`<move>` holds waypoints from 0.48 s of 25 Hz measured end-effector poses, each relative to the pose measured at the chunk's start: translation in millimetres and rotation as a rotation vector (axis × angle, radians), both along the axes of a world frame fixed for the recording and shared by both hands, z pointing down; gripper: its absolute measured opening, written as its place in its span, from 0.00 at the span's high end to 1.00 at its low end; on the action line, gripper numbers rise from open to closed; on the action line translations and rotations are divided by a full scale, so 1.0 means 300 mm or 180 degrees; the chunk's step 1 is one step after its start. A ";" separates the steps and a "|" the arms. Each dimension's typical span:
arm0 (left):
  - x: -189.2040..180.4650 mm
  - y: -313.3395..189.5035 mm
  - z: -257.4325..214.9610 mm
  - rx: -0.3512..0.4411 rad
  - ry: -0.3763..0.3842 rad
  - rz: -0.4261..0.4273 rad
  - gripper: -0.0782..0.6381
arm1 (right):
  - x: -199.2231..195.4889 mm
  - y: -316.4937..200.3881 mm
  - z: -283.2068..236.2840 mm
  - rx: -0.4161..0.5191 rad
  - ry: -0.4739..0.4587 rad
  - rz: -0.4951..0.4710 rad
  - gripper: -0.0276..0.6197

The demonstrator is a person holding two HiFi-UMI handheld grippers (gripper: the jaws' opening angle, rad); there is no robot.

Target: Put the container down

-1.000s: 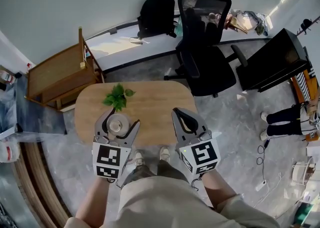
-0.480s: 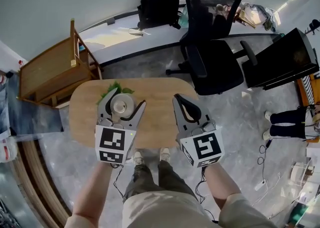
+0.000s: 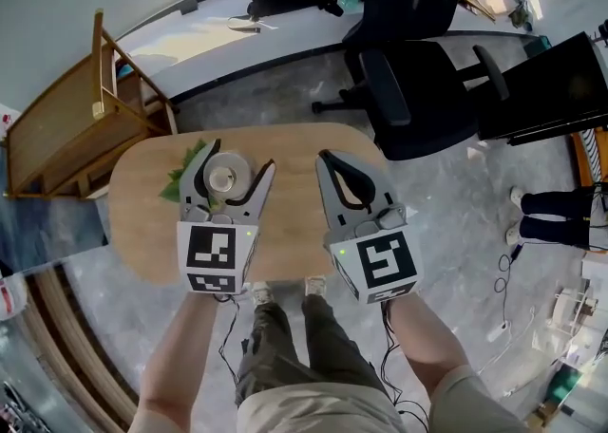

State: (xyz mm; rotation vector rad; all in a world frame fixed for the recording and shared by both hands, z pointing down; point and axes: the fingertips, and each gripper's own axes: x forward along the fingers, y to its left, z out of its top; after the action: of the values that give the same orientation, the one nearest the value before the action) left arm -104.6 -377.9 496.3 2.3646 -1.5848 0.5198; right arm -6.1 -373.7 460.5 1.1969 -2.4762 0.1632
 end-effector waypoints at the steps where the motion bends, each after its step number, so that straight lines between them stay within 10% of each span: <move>1: 0.000 -0.017 0.047 -0.0032 0.0018 -0.0014 0.42 | -0.004 -0.015 0.037 -0.0013 -0.0006 0.0004 0.96; 12: 0.019 -0.138 0.550 -0.0046 -0.0073 -0.0098 0.42 | -0.068 -0.104 0.484 -0.0282 -0.0041 -0.0049 0.96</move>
State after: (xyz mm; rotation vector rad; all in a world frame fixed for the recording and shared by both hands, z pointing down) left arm -99.0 -419.4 661.4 2.3280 -1.6192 0.5520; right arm -26.4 -404.9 605.8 1.1432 -2.4612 0.2743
